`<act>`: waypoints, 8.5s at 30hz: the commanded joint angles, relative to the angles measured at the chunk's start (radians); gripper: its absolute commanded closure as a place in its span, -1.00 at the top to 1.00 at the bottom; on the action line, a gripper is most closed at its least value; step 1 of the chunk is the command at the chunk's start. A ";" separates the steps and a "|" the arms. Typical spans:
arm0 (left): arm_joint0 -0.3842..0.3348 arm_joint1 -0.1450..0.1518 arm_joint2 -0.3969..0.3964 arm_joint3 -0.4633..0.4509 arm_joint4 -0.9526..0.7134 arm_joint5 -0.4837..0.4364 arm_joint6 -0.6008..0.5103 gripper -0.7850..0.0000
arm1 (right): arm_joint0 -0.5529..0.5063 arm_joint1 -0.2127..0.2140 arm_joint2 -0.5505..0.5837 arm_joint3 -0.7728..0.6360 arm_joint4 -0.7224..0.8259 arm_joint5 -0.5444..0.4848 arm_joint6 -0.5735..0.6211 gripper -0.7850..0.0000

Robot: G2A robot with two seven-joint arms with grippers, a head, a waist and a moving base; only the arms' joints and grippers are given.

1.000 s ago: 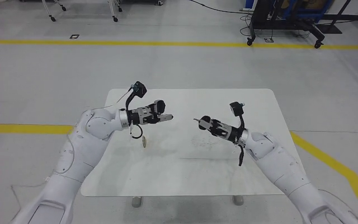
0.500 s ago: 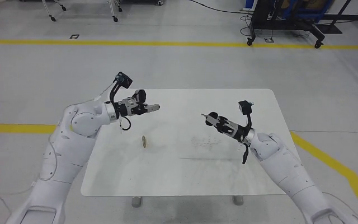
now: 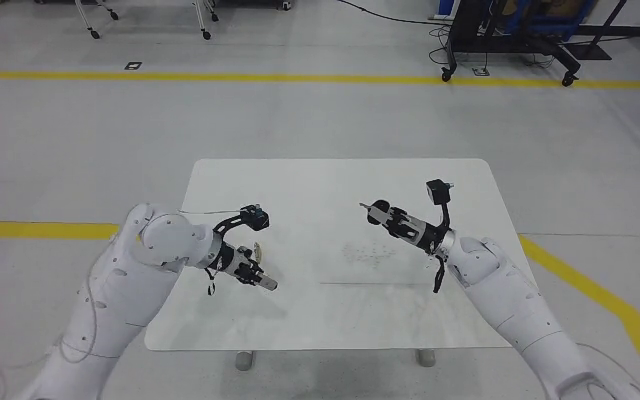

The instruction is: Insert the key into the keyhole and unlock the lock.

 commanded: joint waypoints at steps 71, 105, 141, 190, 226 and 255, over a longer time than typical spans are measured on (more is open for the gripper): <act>-0.305 -0.146 0.309 0.469 0.203 0.145 0.196 -0.60 | 0.000 0.000 0.000 0.000 0.000 0.000 0.000 -1.00; -0.147 -0.126 0.020 0.593 -0.313 -0.408 0.816 -1.00 | 0.000 0.000 0.000 0.000 0.000 0.000 0.000 -1.00; -0.130 -0.192 0.017 0.678 -1.033 -0.508 0.651 -1.00 | 0.093 -0.087 -0.160 0.053 0.037 0.060 -0.065 -1.00; -0.079 -0.181 0.036 0.575 -0.934 -0.412 0.375 -1.00 | 0.196 -0.167 -0.230 0.186 0.429 0.000 0.070 -1.00; -0.126 -0.203 0.031 0.640 -0.885 -0.405 0.460 -1.00 | 0.231 -0.239 -0.220 0.213 0.685 0.000 0.464 -1.00; -0.109 -0.242 0.056 0.558 -0.901 -0.004 0.811 -1.00 | 0.037 -0.184 -0.110 -0.009 0.557 0.251 0.355 -1.00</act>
